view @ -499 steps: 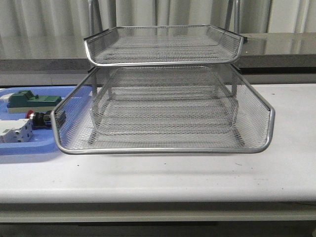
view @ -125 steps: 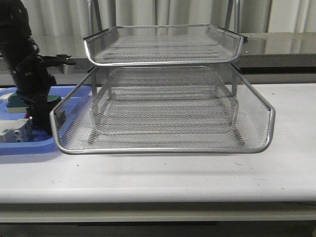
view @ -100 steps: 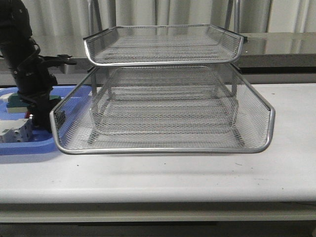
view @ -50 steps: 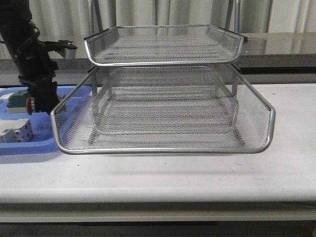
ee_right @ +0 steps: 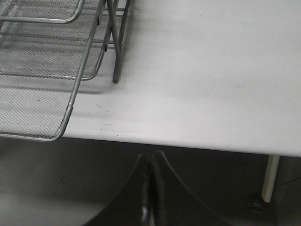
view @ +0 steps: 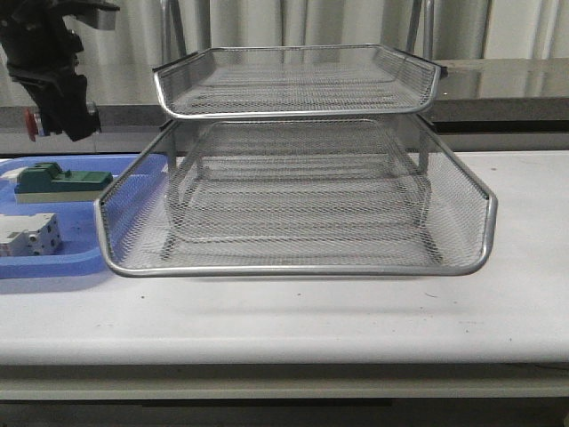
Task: Place button on rack with both arms
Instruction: 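Grasp the red push button and lift it with the left gripper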
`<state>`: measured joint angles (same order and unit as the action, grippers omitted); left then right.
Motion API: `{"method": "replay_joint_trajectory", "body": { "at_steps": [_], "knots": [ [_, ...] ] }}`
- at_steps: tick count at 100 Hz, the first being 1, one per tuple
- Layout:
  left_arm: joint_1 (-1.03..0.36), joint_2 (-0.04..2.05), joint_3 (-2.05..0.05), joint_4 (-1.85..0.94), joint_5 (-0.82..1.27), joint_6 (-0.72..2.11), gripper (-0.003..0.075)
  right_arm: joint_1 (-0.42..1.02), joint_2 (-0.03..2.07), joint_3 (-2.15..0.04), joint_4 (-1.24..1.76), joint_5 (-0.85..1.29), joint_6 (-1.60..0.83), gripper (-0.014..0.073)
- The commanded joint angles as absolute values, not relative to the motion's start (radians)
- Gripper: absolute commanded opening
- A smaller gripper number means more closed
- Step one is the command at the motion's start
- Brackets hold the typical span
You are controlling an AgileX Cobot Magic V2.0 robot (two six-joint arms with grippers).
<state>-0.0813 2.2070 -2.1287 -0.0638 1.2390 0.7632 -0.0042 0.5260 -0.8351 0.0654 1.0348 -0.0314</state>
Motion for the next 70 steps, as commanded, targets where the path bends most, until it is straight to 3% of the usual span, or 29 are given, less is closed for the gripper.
{"method": "replay_joint_trajectory", "body": {
  "at_steps": [1,32,70],
  "knots": [
    [-0.091,2.081,-2.108,-0.078,1.282,0.746,-0.0011,-0.008,0.532,-0.869,0.064,0.979,-0.034,-0.0069],
    [-0.155,1.861,-1.884,-0.078,1.282,0.734,-0.0011,-0.008,0.532,-0.869,0.064,0.979,-0.034,-0.0069],
    [-0.364,1.683,-1.755,-0.078,1.282,0.623,-0.0011,-0.008,0.532,-0.869,0.064,0.979,-0.034,-0.0069]
  ]
}}
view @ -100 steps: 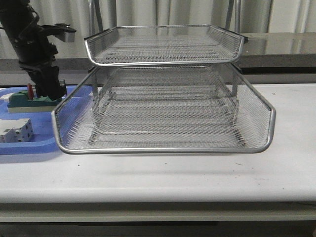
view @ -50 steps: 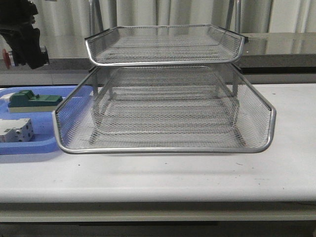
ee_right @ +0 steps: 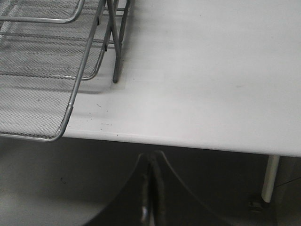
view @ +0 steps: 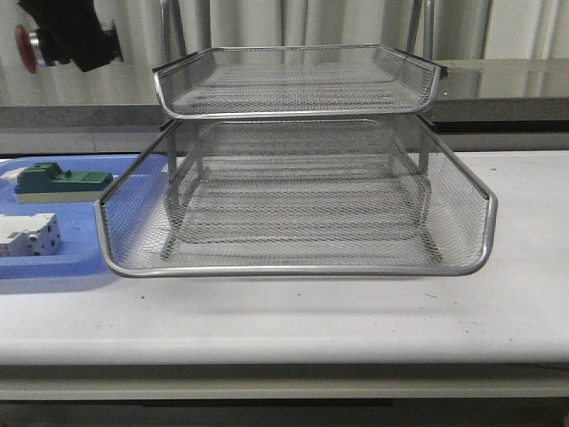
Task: Place button on rack with both arms
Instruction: 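Grasp the red push button and lift it with the left gripper, then carry the button over the pulled-out tier and lower it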
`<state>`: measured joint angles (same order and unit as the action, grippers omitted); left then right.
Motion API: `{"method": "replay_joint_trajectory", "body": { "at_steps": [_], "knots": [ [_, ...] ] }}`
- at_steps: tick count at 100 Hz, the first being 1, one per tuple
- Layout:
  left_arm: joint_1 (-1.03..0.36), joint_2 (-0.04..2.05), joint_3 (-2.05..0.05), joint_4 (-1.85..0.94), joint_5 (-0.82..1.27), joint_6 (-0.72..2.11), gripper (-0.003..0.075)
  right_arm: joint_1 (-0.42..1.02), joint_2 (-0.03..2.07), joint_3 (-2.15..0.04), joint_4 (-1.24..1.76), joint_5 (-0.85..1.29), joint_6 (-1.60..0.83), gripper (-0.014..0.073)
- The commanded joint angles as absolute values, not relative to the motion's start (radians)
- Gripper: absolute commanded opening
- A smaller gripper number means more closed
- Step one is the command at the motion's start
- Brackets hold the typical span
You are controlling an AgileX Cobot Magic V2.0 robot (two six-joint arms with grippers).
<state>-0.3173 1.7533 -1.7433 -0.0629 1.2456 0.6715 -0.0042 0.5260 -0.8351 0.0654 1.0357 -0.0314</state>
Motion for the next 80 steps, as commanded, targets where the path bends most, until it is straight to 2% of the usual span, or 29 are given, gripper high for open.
{"method": "replay_joint_trajectory", "body": {
  "at_steps": [1,40,80],
  "knots": [
    [-0.374,1.681,-1.752,-0.078,1.282,0.619,-0.0011,-0.008,0.532,-0.869,0.064,0.979,-0.034,-0.0069],
    [-0.621,1.698,-1.748,-0.078,1.272,0.565,-0.0011,-0.008,0.532,-0.869,0.064,0.979,-0.034,-0.0069],
    [-0.692,1.800,-1.751,-0.138,1.084,0.565,-0.0011,-0.008,0.532,-0.869,0.064,0.978,-0.034,-0.0069]
  ]
}}
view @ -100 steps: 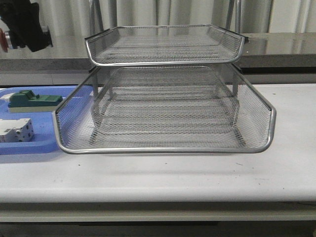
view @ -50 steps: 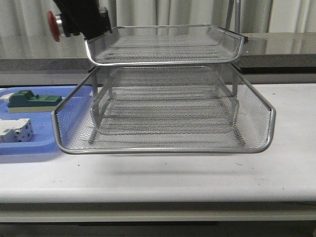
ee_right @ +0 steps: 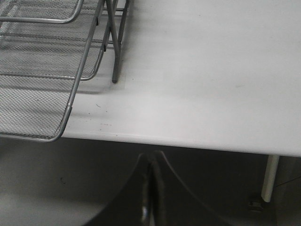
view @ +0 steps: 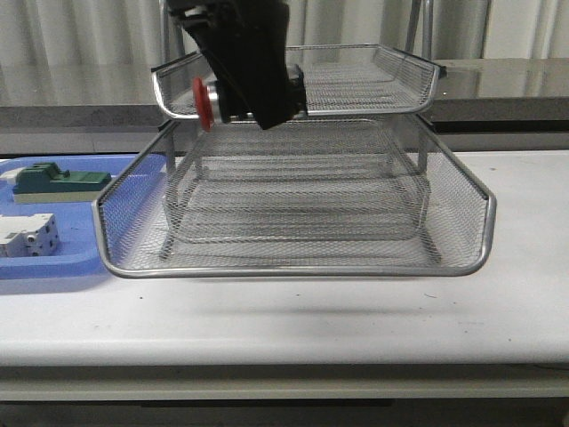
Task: Place button on rack with both arms
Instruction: 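Carry the button over the pulled-out tier and lower it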
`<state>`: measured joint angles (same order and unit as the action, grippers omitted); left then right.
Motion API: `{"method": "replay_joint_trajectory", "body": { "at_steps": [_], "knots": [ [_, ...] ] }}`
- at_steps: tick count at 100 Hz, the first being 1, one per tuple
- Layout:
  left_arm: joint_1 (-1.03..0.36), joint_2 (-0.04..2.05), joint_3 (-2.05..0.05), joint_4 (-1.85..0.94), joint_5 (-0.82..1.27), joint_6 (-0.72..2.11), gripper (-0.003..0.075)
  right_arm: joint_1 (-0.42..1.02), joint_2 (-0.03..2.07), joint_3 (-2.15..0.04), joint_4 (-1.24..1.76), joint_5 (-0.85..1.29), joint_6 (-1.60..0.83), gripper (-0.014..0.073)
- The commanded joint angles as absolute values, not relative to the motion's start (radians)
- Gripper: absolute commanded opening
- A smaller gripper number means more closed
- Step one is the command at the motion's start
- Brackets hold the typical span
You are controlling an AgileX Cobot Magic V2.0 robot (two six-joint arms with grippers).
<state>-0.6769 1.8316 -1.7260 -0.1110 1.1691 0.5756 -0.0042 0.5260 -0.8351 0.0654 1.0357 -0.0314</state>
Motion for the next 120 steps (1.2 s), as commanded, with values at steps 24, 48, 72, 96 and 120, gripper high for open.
{"method": "replay_joint_trajectory", "body": {
  "at_steps": [24,48,72,96,120],
  "knots": [
    [-0.698,1.845,-1.751,-0.138,1.024,0.565,-0.0008,-0.008,0.532,-0.869,0.064,0.978,-0.034,-0.0069],
    [-0.698,1.877,-1.751,-0.138,1.064,0.565,0.0125,-0.008,0.532,-0.869,0.064,0.978,-0.034,-0.0069],
    [-0.698,1.883,-1.751,-0.138,1.071,0.565,0.0416,-0.008,0.532,-0.869,0.064,0.978,-0.034,-0.0069],
    [-0.698,1.883,-1.751,-0.136,1.071,0.565,0.0436,-0.008,0.532,-0.869,0.064,0.978,-0.034,-0.0069],
    [-0.698,1.876,-1.794,-0.136,1.129,0.546,0.0436,-0.008,0.532,-0.869,0.064,0.978,-0.034,-0.0069]
  ]
}}
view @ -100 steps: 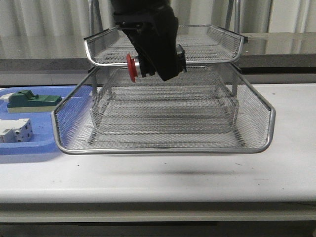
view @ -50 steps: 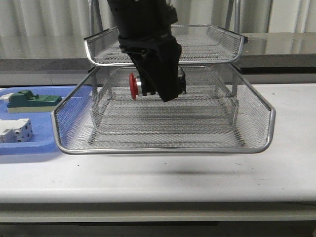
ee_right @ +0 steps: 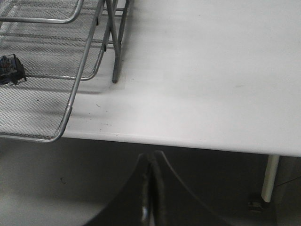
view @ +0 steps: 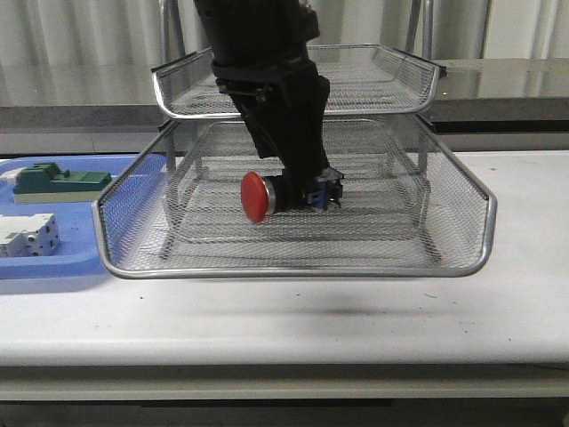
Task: Place button on rack with both arms
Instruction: 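Carry the button over the pulled-out tier and lower it, then open the left gripper and raise it away from the button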
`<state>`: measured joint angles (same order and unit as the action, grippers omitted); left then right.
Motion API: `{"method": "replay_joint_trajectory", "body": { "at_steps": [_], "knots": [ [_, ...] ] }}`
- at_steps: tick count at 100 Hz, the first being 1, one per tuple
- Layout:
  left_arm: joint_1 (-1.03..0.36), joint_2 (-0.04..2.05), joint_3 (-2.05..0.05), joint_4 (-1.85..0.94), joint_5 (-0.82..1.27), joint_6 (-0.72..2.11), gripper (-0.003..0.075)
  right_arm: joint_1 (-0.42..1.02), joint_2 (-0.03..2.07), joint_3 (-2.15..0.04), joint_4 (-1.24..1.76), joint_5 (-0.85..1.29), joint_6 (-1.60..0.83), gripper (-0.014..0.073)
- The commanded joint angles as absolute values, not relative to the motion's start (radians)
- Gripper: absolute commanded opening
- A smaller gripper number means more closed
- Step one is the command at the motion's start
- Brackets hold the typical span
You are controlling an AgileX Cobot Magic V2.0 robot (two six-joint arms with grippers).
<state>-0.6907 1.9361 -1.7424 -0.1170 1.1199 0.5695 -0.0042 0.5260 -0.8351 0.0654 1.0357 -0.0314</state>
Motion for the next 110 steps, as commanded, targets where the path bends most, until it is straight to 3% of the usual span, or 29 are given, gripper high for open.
{"method": "replay_joint_trajectory", "body": {
  "at_steps": [1,29,64,110],
  "knots": [
    [-0.698,1.874,-1.796,-0.136,1.135,0.540,0.0435,-0.008,0.532,-0.869,0.064,0.978,-0.034,-0.0069],
    [-0.661,1.767,-1.811,-0.135,1.234,0.485,0.0396,-0.008,0.532,-0.869,0.064,0.978,-0.034,-0.0069],
    [-0.496,1.604,-1.780,-0.132,1.276,0.433,0.0368,-0.008,0.532,-0.869,0.064,0.978,-0.034,-0.0069],
    [-0.239,1.189,-1.255,-0.134,0.942,0.355,0.0368,-0.008,0.532,-0.869,0.064,0.978,-0.034,-0.0069]
  ]
}}
